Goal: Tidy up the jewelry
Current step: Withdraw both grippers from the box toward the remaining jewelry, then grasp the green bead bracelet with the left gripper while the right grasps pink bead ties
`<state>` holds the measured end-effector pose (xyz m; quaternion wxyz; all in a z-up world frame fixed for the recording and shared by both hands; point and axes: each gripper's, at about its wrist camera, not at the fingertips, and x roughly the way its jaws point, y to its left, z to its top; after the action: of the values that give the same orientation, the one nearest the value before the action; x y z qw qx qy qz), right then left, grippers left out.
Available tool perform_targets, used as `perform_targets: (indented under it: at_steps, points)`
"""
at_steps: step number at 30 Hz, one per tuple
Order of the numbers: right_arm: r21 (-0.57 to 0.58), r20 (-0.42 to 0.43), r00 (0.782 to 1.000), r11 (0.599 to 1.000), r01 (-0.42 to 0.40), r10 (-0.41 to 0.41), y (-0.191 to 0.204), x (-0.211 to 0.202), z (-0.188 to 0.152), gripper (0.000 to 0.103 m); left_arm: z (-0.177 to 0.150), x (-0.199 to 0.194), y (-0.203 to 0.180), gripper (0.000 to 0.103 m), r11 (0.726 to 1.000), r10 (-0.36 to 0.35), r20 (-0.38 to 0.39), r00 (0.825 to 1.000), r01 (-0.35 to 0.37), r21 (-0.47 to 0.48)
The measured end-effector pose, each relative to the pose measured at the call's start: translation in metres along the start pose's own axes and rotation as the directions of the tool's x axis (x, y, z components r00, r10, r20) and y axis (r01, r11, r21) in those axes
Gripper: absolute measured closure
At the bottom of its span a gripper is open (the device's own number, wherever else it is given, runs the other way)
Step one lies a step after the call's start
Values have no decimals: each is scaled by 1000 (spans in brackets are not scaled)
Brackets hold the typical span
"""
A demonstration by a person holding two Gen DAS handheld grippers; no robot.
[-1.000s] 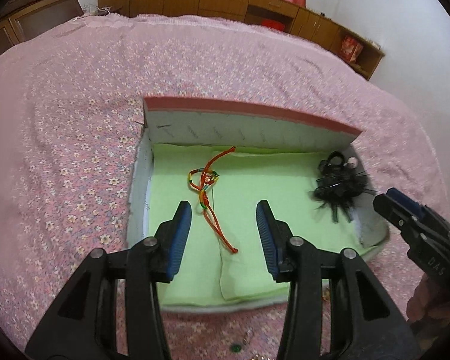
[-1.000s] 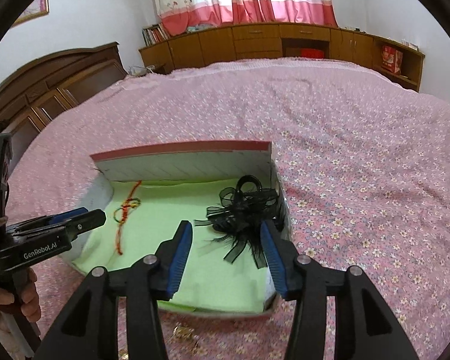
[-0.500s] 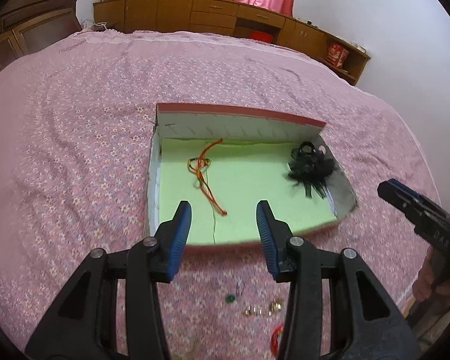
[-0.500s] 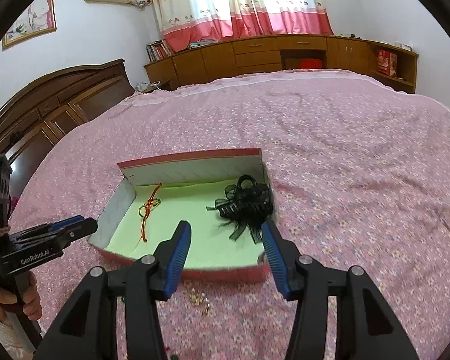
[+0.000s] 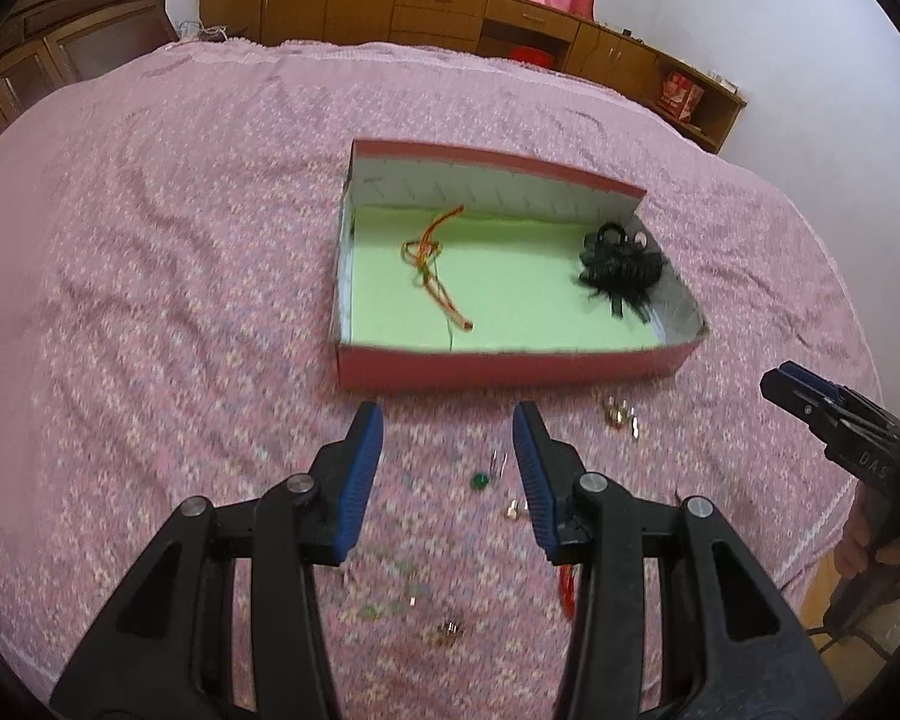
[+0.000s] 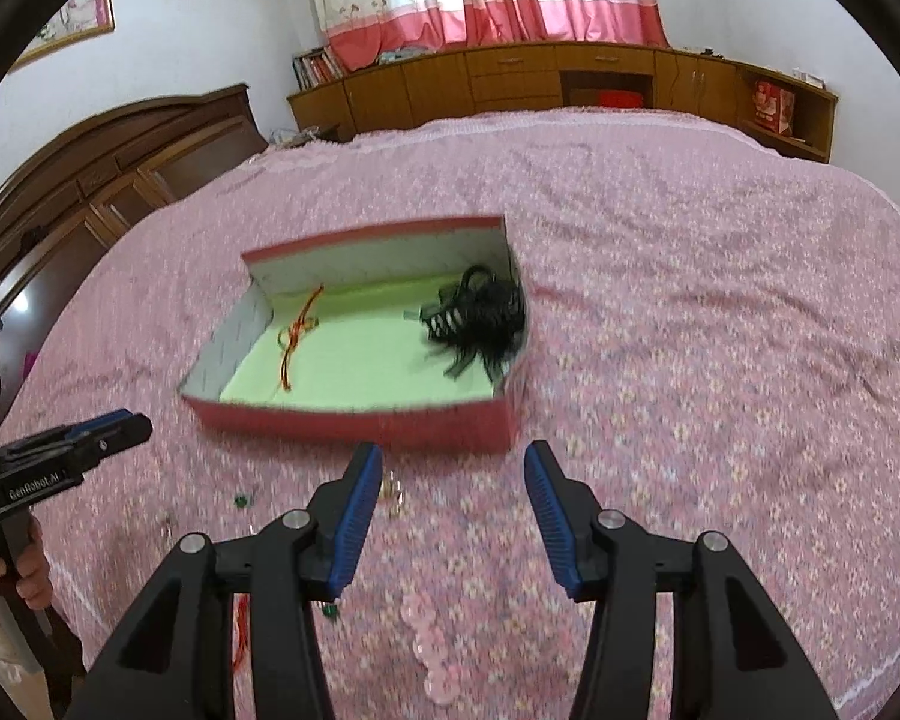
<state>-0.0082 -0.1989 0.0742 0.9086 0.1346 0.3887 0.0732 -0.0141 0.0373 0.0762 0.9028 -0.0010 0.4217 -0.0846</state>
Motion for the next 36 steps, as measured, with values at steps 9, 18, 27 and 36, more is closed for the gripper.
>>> perform_targets:
  at_steps: [9,18,27,36]
  points:
    - [18,-91,996,1000,-9,11,-3,4,-37,50,-70,-10,6,66,999,23,-85,996,-25,-27]
    - [24,-174,985,1000,-16,20,-7,17,-59,50,-158,-15,31,66,998,48,-161,986,-56,-42]
    - [39,-254,965,998,-53,61,-7,37,-75,57,-230,-14,62,66,996,75,-193,978,-83,-34]
    - [-20,-270,961,998,-62,55,9,45,-81,63,-268,-12,71,65,996,75,-200,977,-81,-23]
